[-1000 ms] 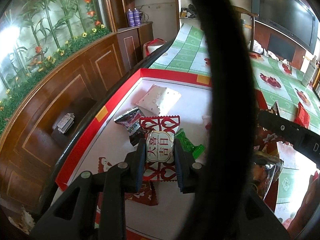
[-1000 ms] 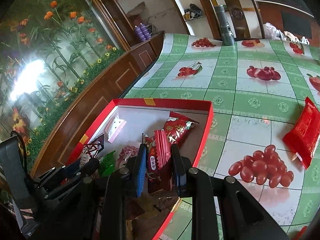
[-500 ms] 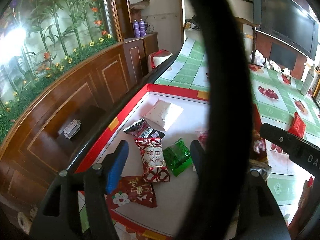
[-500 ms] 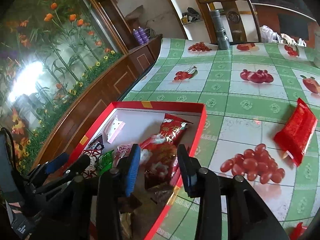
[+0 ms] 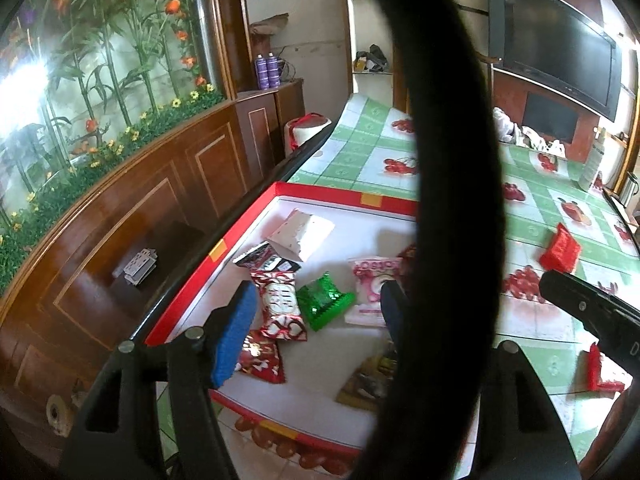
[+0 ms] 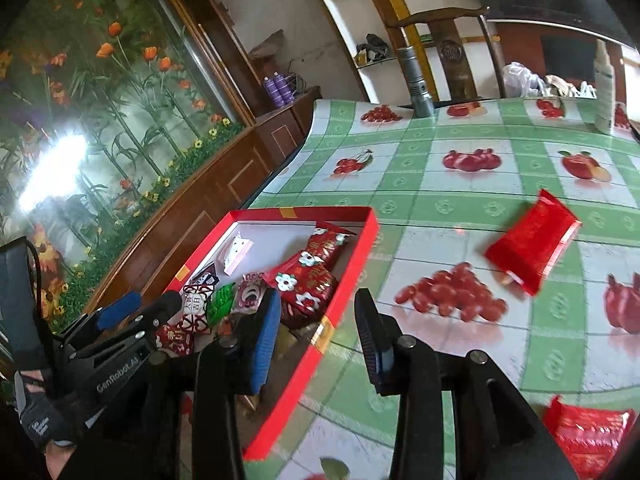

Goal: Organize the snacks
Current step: 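Withdraw both tools from the box toward the two red bars, then grasp one red bar with the left tool while the right tool grasps the other red bar, then lift both red bars and move them toward the box, then carry both red bars over the red-rimmed box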

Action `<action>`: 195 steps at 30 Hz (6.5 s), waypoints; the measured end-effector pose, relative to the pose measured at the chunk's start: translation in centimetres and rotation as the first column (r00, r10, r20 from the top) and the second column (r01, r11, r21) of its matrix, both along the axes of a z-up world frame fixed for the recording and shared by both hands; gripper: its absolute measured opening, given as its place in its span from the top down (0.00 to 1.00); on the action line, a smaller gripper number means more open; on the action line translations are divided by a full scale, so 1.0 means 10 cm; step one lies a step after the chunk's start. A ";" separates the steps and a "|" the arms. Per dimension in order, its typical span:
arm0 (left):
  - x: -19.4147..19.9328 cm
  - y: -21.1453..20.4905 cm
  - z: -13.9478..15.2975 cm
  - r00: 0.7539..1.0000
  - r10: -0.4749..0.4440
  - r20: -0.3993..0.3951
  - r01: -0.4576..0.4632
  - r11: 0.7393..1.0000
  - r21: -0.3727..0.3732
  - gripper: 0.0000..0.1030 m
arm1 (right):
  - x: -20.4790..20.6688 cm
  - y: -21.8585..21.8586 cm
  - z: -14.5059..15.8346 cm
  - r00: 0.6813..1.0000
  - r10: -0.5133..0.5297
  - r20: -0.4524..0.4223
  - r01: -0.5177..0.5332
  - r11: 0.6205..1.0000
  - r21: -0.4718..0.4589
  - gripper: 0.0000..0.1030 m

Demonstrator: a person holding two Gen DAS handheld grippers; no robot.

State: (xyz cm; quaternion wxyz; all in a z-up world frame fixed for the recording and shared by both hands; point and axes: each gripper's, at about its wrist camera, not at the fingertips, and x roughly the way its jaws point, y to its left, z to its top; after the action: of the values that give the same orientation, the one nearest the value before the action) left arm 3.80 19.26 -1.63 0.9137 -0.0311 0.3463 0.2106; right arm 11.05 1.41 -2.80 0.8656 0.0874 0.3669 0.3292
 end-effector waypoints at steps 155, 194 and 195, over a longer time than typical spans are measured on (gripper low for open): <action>-0.39 -1.13 0.04 0.977 -0.213 -0.020 0.213 0.977 0.010 0.51 | -1.01 -1.39 -0.06 0.995 -0.093 0.045 0.097 0.990 -0.099 0.56; -0.05 0.26 -0.18 0.997 0.005 -0.071 -0.008 0.998 -0.056 0.50 | -0.06 0.49 0.11 0.988 0.151 0.009 -0.150 0.987 -0.060 0.57; -0.03 0.27 -0.19 0.997 0.004 -0.072 -0.008 0.998 -0.055 0.50 | -0.03 0.51 0.10 0.989 0.151 0.006 -0.150 0.987 -0.063 0.57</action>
State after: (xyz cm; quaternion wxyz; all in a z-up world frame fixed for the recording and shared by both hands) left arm 3.55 21.94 -3.53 0.8988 -0.0497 0.3845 0.2046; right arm 10.77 6.50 -1.80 0.8425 0.0306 0.3781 0.3826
